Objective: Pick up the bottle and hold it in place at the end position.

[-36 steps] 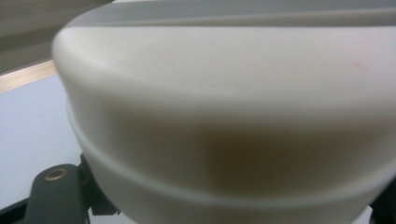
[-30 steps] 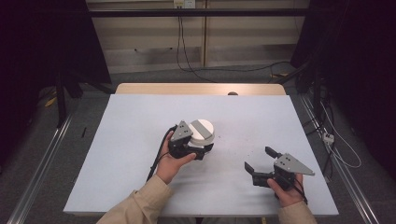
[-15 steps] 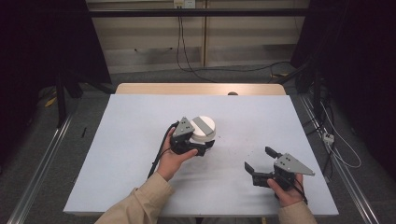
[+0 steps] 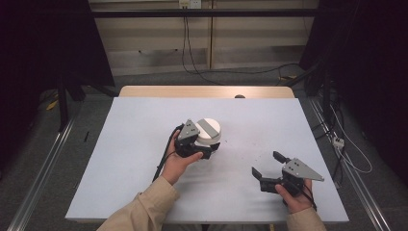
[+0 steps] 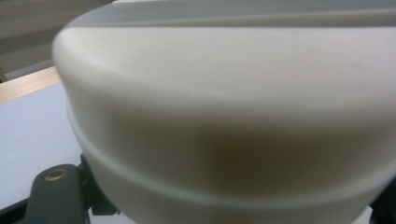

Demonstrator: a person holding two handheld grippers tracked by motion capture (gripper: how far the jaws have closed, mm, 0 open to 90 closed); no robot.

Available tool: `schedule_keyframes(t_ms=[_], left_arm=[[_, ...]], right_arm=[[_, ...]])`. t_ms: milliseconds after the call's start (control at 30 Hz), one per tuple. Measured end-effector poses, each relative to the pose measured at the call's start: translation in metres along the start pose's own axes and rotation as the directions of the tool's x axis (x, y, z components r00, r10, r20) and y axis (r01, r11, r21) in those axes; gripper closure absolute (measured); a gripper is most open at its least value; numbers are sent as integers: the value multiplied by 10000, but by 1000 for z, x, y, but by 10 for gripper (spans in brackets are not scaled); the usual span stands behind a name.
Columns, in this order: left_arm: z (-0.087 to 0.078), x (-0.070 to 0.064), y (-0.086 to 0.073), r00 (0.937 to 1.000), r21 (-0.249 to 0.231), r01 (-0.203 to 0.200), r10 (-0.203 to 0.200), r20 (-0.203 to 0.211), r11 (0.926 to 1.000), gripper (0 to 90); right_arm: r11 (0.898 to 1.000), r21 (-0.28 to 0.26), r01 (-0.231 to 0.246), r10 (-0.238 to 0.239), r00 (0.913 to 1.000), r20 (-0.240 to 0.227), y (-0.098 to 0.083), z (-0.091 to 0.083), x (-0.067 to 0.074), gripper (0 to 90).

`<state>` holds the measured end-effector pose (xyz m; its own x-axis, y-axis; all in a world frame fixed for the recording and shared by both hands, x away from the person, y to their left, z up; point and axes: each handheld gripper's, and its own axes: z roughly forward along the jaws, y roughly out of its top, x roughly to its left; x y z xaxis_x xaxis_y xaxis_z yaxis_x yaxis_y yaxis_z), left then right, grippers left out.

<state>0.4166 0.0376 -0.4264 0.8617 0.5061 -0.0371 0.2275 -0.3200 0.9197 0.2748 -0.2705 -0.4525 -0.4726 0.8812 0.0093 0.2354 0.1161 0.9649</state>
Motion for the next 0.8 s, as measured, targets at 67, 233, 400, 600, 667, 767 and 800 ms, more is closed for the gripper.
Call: schedule_keyframes(t_ms=[67,233,400,600,667,767,800], left_arm=[[0,1,2,10000,-56,-28,29,22,10000,185],[1,3,6,10000,-104,32,-32,-55,9999,185],[3,6,9,9998,-190,-42,39,-185,9998,185],[4,11,12,9997,-231,-42,37,-242,9997,185],[5,11,13,9997,-278,22,-28,-230,9996,185],[7,13,14,9997,-280,-3,-4,-237,9996,185],[8,14,14,9997,-272,-30,23,-242,9996,185]], right_arm=[[10000,-1,5,-5,10000,16,0,0,0,42],[10000,0,-6,6,10000,22,0,0,-1,42],[10000,0,-17,17,10000,30,0,0,-1,42],[10000,-10,-36,36,10000,37,0,-1,-1,42],[10000,-11,-40,40,10000,49,0,-1,-1,42],[10000,-14,-37,37,10000,52,0,-1,-1,42],[10000,-13,-41,41,10000,52,0,-1,-1,42]])
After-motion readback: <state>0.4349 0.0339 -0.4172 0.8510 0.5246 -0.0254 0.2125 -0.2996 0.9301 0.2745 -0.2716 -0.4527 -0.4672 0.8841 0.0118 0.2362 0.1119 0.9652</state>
